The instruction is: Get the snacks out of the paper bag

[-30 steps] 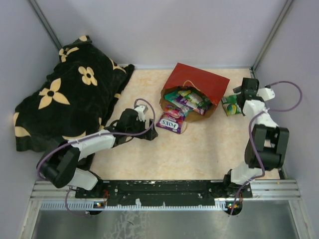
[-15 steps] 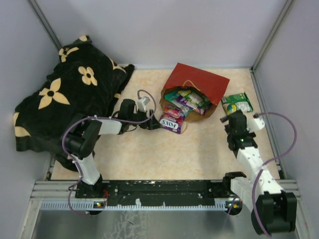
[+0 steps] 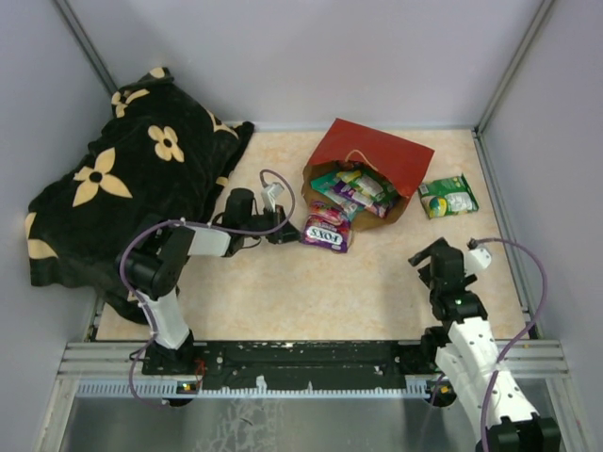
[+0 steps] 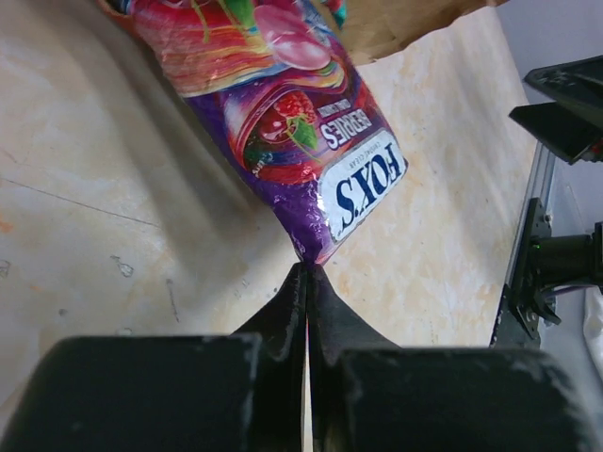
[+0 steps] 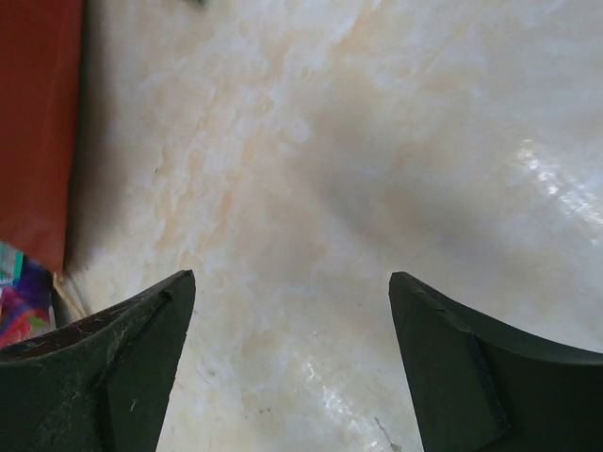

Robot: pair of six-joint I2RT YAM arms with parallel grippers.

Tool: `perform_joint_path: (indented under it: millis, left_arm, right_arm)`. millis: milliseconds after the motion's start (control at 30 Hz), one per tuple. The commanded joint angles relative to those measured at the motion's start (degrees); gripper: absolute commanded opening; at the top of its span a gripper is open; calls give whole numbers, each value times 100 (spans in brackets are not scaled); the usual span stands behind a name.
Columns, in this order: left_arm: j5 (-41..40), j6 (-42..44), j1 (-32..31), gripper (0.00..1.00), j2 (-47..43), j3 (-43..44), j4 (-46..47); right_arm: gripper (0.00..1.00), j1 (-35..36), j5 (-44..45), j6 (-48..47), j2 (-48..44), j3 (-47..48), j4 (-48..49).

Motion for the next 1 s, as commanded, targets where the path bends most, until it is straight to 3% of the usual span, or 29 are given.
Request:
perform_joint_path:
  millis: [0,167,333,567,667,967]
  left_arm:
    - [8,151,11,0,-777,-172,-36]
    - [-73,311,16,0,-1728,-376,-537]
    - [101,267,30,0,-2587,-641,-890]
    - [120,41,24,0,-3791,-1694,-1285]
    - [-195,-174,26,0,-4475,-2220,-1465]
    - [-956,-1042,28,0,-5557,-3143,-2059]
  right_arm:
    - [84,398,-783,-559,-6,38,688]
    - [85,1330,-1308,-978,671,307,1679]
    - [86,2174,-2003,-788,1674,522,2895]
    - [88,3386,-1910,166,2830,605,4247]
    - [89,3869,-1807,-89,3264,729,4734]
    - [91,4036,-2483,688,4269,657,5939]
